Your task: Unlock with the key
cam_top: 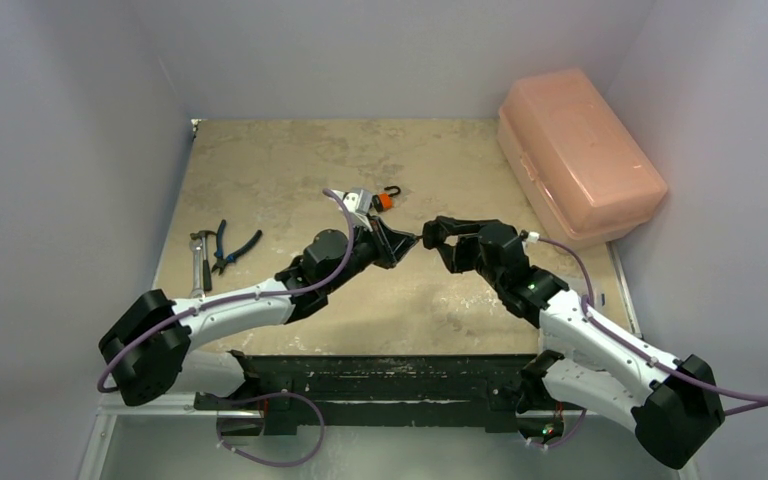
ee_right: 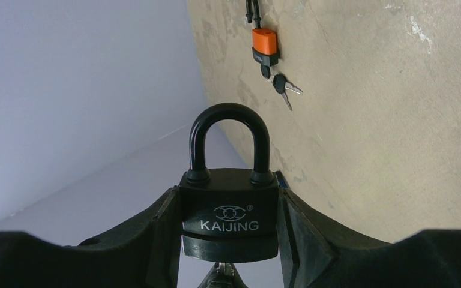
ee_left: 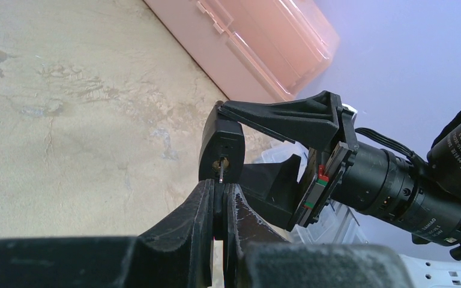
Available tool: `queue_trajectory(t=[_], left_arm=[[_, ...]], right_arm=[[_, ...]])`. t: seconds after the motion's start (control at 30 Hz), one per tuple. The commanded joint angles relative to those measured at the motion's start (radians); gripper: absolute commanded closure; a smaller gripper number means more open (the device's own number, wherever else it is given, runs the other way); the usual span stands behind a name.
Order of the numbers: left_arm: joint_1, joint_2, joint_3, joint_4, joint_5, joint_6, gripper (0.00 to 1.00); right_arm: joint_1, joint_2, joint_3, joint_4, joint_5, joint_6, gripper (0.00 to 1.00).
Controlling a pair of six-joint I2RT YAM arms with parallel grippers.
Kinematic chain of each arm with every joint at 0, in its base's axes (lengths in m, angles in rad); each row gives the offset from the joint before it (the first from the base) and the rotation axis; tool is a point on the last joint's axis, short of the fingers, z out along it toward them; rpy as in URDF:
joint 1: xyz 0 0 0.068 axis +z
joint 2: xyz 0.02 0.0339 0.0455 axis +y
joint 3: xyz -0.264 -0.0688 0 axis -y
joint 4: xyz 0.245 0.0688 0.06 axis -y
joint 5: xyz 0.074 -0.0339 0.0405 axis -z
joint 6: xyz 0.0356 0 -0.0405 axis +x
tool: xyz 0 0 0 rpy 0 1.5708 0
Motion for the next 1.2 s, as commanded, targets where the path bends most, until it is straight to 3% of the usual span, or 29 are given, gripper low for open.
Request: queue_trajectory(t=[0.0, 0.17, 0.3, 0.47, 0.6, 0.93, 1.17], left_arm=[[-0.012, 0.027, 0.05, 0.084, -0.005, -0.014, 1.0], [-0.024, 0.043, 0.056, 0.091, 0.021, 0.116, 1.0], [-0.024, 0.034, 0.054, 0.074, 0.007, 0.154, 1.0], [-0.024, 0.055, 0.12, -0.077, -0.072, -0.069, 1.0], [-0.023, 0.099, 0.118, -0.026, -0.006, -0.251, 1.0], [-0.023, 0.096, 0.099, -0.001, 0.021, -0.154, 1.0], [-0.019, 0.088, 0.079, -0.006, 0.106, -0.3, 1.0]], right_arm=[[0.02, -0.014, 0.084, 0.061, -0.06, 0.004, 1.0], [0.019, -0.013, 0.121, 0.016, -0.061, -0.013, 1.0], [0.019, -0.025, 0.104, 0.073, -0.056, -0.041, 1.0], [0.019, -0.029, 0.105, 0.055, -0.042, -0.036, 1.0], [0.02, -0.029, 0.107, 0.06, -0.047, -0.037, 1.0], [0.02, -0.056, 0.105, 0.051, -0.048, -0.035, 1.0], [0.02, -0.095, 0.059, 0.144, -0.046, -0.029, 1.0]])
